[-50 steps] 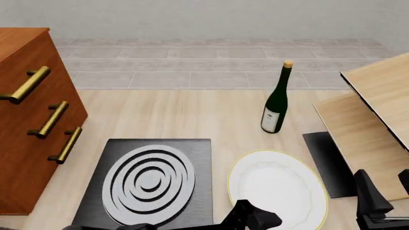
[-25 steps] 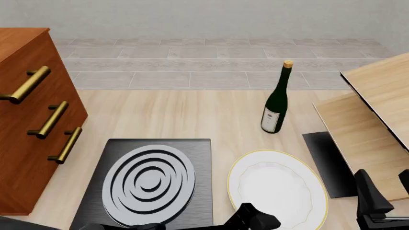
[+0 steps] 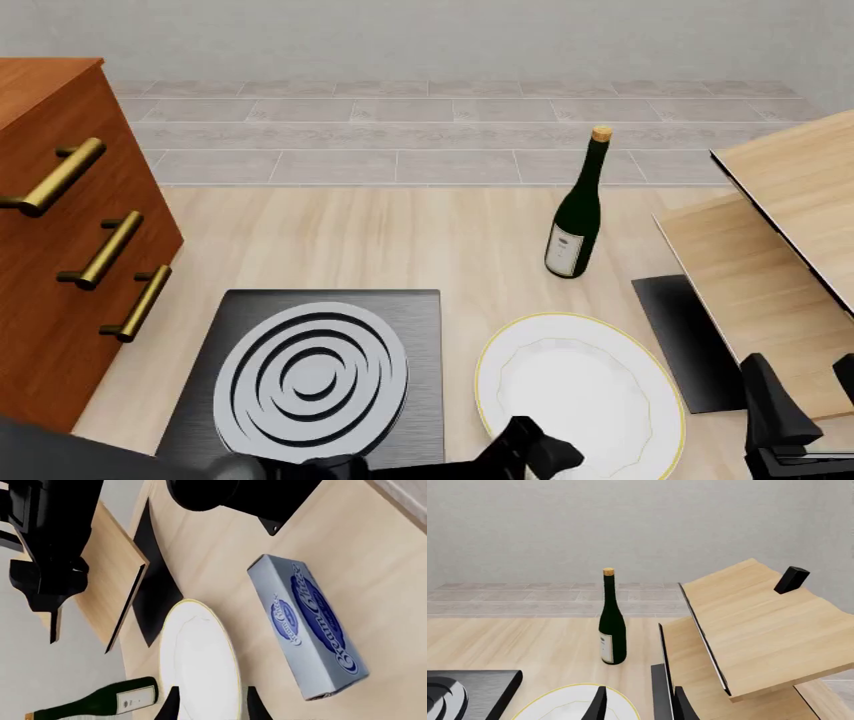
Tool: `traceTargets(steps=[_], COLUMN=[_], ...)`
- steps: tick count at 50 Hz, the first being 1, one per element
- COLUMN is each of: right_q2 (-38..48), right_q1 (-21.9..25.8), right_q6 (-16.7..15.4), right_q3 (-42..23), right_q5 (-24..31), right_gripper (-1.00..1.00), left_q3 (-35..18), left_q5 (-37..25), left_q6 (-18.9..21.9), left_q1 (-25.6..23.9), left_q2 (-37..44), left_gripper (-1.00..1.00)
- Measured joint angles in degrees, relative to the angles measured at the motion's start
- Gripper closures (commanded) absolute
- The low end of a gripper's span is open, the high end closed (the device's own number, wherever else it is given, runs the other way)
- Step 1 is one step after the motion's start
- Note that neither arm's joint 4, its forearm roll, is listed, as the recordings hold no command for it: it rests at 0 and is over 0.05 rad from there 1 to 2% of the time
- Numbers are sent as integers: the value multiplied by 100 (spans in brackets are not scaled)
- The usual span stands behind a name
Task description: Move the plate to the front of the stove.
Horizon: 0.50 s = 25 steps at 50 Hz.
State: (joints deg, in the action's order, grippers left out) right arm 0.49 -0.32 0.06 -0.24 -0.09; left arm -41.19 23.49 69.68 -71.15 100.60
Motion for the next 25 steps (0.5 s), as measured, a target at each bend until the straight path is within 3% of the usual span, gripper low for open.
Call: traceTargets(steps=[25], right_q2=[-1], right_q1=[-5], right_q6=[-2], right_q3=[0], right_q5=[0], right_gripper=[-100], left_q3=[-149], left_q5=[-68], left_q6=[-117], left_q1=[235], left_q2=[256], left_gripper=[-100])
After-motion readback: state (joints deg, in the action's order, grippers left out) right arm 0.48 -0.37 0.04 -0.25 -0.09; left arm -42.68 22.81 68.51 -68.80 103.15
